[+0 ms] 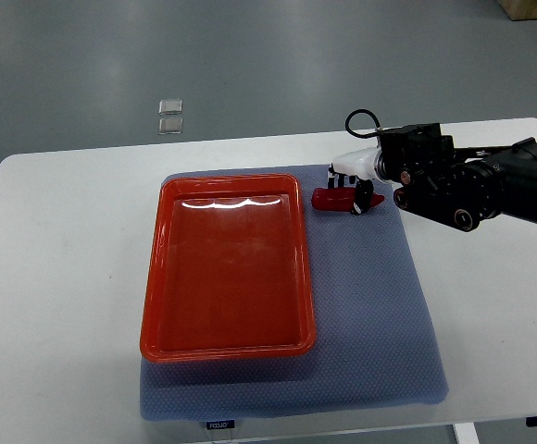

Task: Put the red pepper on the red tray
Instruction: 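Close the right hand fingers around the red pepper, then lift the red pepper and carry it over the red tray, then lower the pepper into the tray and open the right hand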

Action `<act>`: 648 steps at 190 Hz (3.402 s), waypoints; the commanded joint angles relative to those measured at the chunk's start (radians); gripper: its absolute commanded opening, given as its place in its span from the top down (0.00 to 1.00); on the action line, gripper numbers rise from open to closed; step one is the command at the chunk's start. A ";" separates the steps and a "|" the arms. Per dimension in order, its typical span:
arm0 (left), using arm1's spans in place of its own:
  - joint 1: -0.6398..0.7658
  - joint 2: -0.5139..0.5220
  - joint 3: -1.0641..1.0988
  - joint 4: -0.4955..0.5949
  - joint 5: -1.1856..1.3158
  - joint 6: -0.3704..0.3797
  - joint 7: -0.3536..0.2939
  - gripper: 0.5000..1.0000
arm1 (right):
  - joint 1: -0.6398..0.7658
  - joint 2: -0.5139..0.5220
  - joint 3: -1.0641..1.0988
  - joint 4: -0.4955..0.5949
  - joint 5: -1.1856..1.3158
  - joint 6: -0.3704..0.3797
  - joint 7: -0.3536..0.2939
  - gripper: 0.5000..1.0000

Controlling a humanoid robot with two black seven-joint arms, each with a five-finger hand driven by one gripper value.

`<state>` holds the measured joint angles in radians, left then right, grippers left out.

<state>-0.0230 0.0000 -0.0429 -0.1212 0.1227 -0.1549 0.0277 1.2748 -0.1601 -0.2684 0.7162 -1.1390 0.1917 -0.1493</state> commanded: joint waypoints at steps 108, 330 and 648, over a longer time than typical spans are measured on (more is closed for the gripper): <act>0.000 0.000 0.000 0.000 0.000 0.000 0.000 0.00 | 0.011 -0.007 0.000 0.002 -0.001 0.014 0.004 1.00; 0.000 0.000 0.000 0.000 0.000 0.000 0.000 0.00 | 0.127 0.123 0.130 0.048 -0.002 0.000 0.312 1.00; 0.000 0.000 0.000 0.000 0.000 0.000 0.000 0.00 | -0.008 0.160 0.221 0.034 -0.015 -0.041 0.344 0.17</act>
<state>-0.0235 0.0000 -0.0429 -0.1212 0.1227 -0.1549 0.0275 1.2680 0.0000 -0.0824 0.7528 -1.1552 0.1481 0.1940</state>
